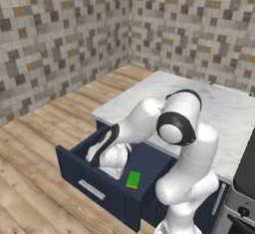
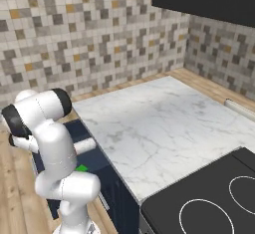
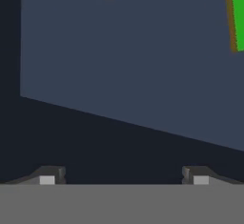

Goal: Restock the sink supplies by placing the sponge and soap dispenser on the counter and next to the sink. Make sure the soap dispenser is upright.

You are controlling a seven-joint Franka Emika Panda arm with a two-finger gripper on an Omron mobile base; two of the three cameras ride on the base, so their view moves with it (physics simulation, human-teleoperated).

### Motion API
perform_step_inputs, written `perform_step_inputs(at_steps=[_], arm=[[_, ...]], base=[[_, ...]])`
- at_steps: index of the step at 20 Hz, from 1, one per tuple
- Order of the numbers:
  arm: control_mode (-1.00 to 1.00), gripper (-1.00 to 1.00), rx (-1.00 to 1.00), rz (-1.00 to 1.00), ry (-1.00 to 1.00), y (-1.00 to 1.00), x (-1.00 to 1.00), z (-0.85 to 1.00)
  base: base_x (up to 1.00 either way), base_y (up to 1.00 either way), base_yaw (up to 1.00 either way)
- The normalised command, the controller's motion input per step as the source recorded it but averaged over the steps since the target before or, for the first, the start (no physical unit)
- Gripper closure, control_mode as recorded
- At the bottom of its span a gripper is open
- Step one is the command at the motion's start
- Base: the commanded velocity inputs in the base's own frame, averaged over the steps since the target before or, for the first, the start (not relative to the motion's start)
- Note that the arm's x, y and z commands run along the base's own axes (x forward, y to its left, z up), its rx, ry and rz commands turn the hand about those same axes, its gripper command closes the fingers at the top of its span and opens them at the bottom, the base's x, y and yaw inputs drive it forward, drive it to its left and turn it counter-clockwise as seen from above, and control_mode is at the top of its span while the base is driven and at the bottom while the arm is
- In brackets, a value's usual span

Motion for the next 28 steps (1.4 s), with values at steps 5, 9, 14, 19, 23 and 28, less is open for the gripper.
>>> perform_step_inputs(at_steps=[5, 9, 14, 19, 23, 28], arm=[[-1.0, -1.0, 0.0, 0.0, -0.01, 0.6, -0.94, 0.0], [-1.0, -1.0, 0.0, -0.02, -0.15, 0.09, -0.91, 0.51], [-1.0, -1.0, 0.0, -0.02, -0.03, -0.57, 0.34, 0.95], [-1.0, -1.0, 0.0, -0.02, 0.0, -0.72, 1.0, 0.64], [-1.0, -1.0, -0.02, -0.02, 0.0, -0.23, 0.87, -0.01], [-1.0, -1.0, -0.11, 0.0, -0.03, -0.05, 0.56, -0.31]], base=[[0.0, 0.0, 0.0], [0.0, 0.0, 0.0], [0.0, 0.0, 0.0], [0.0, 0.0, 0.0], [0.0, 0.0, 0.0], [0.0, 0.0, 0.0]])
